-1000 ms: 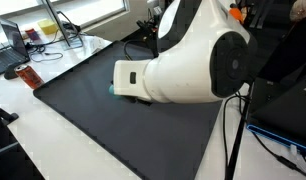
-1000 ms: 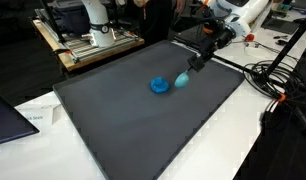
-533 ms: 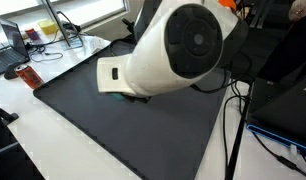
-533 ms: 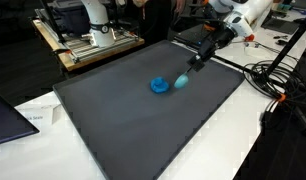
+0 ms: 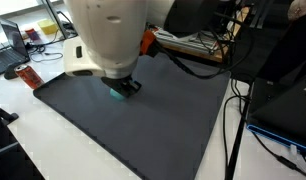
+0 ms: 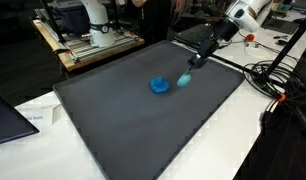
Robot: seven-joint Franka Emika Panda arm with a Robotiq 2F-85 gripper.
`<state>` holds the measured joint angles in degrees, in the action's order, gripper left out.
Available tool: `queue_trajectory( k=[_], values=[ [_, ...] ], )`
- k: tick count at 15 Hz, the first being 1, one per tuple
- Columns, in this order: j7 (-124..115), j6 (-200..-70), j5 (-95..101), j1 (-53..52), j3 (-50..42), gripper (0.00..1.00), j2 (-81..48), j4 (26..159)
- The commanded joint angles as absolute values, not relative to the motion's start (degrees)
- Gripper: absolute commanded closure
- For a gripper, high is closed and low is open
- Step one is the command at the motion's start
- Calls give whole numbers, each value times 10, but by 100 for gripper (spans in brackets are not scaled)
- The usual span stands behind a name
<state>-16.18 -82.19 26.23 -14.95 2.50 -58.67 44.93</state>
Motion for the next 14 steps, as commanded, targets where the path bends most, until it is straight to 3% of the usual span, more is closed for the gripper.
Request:
queue_trajectory(
  k=[1, 13, 14],
  values=[
    [-143, -855, 227, -115, 52, 78, -542, 501],
    [-117, -999, 173, -10, 105, 78, -401, 736],
    [-103, -1017, 142, -28, 67, 78, -383, 759]
  ],
)
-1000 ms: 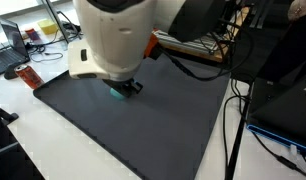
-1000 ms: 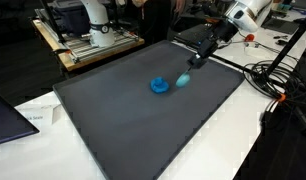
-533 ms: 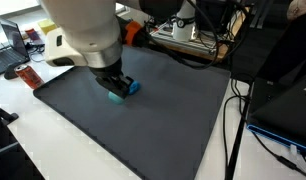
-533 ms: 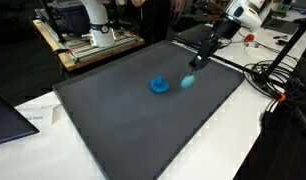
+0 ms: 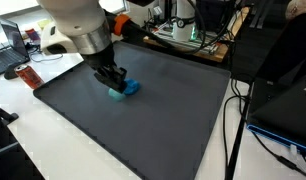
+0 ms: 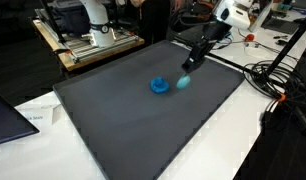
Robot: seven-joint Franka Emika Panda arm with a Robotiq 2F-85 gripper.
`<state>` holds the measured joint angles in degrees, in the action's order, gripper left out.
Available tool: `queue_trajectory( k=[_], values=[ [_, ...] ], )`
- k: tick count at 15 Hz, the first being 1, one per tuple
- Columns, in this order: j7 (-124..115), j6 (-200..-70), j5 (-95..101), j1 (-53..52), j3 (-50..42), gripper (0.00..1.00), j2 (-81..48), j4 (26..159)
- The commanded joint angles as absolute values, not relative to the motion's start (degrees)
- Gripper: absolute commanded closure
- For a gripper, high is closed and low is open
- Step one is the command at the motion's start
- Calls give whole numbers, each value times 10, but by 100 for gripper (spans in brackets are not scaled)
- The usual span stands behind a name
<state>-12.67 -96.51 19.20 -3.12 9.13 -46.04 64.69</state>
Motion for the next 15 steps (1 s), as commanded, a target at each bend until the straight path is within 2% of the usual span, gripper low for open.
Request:
queue_trajectory(
  k=[1, 8, 15],
  values=[
    [-100, -1033, 133, -25, 65, 78, -368, 784],
    [-55, -1115, 72, -17, 39, 78, -286, 913],
    [6, -1151, 21, 6, 31, 78, -247, 969]
  ],
)
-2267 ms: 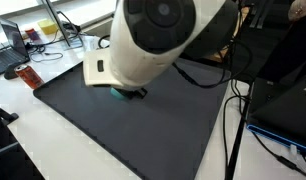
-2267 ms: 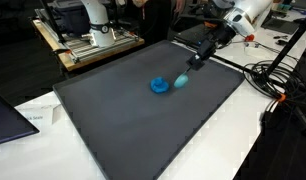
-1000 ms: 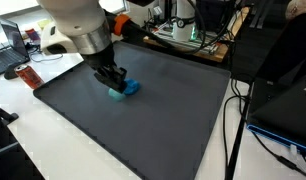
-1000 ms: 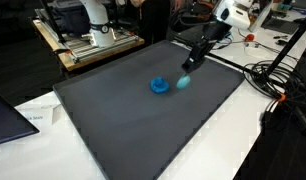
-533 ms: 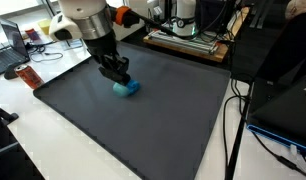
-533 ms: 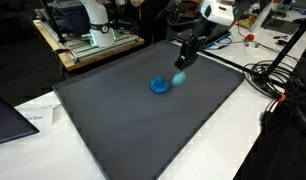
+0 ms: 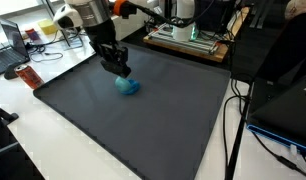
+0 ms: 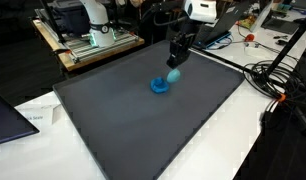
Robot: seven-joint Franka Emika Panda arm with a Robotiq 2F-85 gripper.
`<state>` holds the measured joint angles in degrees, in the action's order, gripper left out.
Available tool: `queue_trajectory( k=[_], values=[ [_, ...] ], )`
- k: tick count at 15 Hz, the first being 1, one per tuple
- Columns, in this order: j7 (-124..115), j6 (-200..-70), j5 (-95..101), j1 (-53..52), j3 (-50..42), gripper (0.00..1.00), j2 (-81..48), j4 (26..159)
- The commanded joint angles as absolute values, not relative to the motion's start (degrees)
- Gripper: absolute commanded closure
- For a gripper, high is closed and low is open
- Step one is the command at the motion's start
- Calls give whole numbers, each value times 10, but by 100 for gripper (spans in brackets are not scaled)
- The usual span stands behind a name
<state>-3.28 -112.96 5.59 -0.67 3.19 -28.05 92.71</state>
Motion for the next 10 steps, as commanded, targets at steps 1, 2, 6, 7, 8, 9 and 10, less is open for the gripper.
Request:
queue_trajectory(
  k=[1, 2, 6, 7, 8, 9, 10],
  values=[
    [15, -1154, 13, 10, 31, 78, -245, 971],
    [25, -1155, 4, 14, 30, 78, -245, 970],
    [84, -1159, -35, 35, 33, 78, -246, 967],
    [98, -1157, -45, 41, 34, 78, -249, 964],
    [113, -1156, -55, 47, 34, 78, -251, 961],
    [125, -1153, -62, 51, 34, 78, -252, 959],
    [138, -1150, -69, 55, 34, 78, -255, 955]
  ],
)
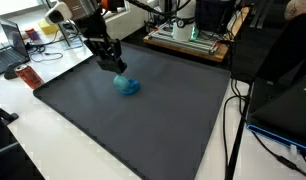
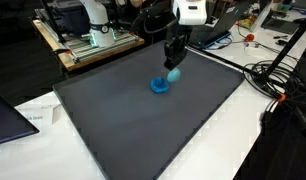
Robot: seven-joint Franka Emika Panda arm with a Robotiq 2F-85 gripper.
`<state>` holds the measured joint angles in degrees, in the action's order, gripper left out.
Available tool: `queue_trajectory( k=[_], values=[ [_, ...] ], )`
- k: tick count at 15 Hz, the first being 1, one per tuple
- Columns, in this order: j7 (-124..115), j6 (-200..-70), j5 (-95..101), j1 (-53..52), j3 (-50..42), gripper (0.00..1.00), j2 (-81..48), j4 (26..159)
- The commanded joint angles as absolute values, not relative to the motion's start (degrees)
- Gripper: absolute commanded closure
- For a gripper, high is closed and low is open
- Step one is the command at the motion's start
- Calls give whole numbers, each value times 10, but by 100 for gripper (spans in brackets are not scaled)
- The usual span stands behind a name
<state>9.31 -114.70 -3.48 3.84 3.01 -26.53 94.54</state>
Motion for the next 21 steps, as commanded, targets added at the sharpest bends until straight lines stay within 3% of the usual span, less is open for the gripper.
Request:
queue_trajectory(
  k=[1, 11, 12, 18, 19, 21],
  values=[
    [149, -1148, -75, 60, 33, 78, -257, 952],
    [277, -1126, -138, 106, 38, 78, -281, 924],
    [248, -1143, -115, 90, 29, 53, -271, 941],
    [263, -1142, -120, 96, 30, 53, -278, 938],
    [263, -1142, -120, 96, 30, 78, -278, 937],
    [275, -1119, -131, 105, 33, 78, -292, 917]
  ],
)
